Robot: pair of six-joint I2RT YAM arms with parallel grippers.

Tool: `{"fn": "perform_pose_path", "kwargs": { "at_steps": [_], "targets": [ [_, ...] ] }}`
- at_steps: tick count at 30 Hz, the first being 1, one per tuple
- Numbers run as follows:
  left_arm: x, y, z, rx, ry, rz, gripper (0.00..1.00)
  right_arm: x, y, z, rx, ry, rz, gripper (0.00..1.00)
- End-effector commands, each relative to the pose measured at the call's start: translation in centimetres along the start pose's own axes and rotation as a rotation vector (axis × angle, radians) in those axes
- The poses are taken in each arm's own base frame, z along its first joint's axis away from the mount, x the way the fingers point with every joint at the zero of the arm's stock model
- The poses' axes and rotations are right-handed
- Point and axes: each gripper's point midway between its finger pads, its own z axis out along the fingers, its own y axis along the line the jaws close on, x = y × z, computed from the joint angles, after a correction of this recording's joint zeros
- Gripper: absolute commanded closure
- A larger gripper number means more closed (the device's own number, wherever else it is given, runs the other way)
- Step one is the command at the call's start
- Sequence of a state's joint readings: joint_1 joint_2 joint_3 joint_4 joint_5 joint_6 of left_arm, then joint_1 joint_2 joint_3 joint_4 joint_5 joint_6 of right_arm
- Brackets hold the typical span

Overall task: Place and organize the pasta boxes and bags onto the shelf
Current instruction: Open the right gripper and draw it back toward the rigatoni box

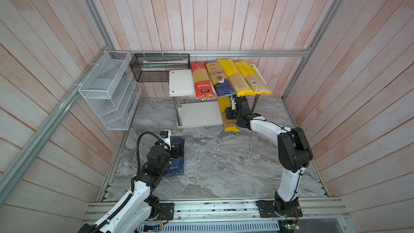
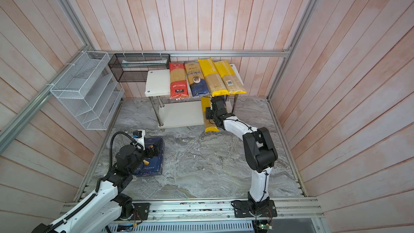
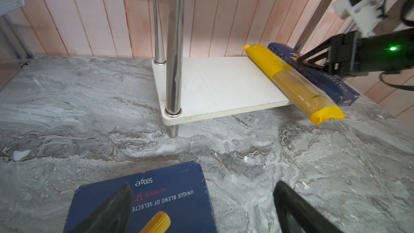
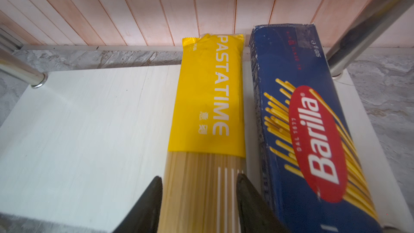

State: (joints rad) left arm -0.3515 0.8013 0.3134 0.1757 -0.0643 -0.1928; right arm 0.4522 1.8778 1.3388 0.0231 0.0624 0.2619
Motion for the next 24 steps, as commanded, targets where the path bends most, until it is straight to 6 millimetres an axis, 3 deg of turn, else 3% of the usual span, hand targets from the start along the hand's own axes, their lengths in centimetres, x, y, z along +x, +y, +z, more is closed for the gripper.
{"fn": "perform_pose_path", "kwargs": {
  "at_steps": [1,7,13,19,24],
  "targets": [
    [-0.6,0.9,0.2,-0.058,0.018,-0.071,0.01,0.7,2.0,-2.9,-0.043,-0.003,-0.02,0.46],
    [-1.3,2.3,0.1,-0.18,0.174,-0.218,0.0,5.1,6.0,-7.2,-0.105,0.044,-0.085,0.44],
    [-0.5,2.8,-1.5,-0.221,0.231,-0.336,0.0,9.4,11.2,-11.4,-0.345,0.068,-0.118,0.44],
    [1.6,5.1,-2.2,-0.224,0.266,-0.463,0.0,11.1,15.1,-14.8,-0.576,0.064,-0.191,0.43],
    [2.8,7.1,-1.8,-0.279,0.269,-0.495,0.0,11.6,15.9,-16.4,-0.653,0.044,-0.193,0.43]
  ]
}}
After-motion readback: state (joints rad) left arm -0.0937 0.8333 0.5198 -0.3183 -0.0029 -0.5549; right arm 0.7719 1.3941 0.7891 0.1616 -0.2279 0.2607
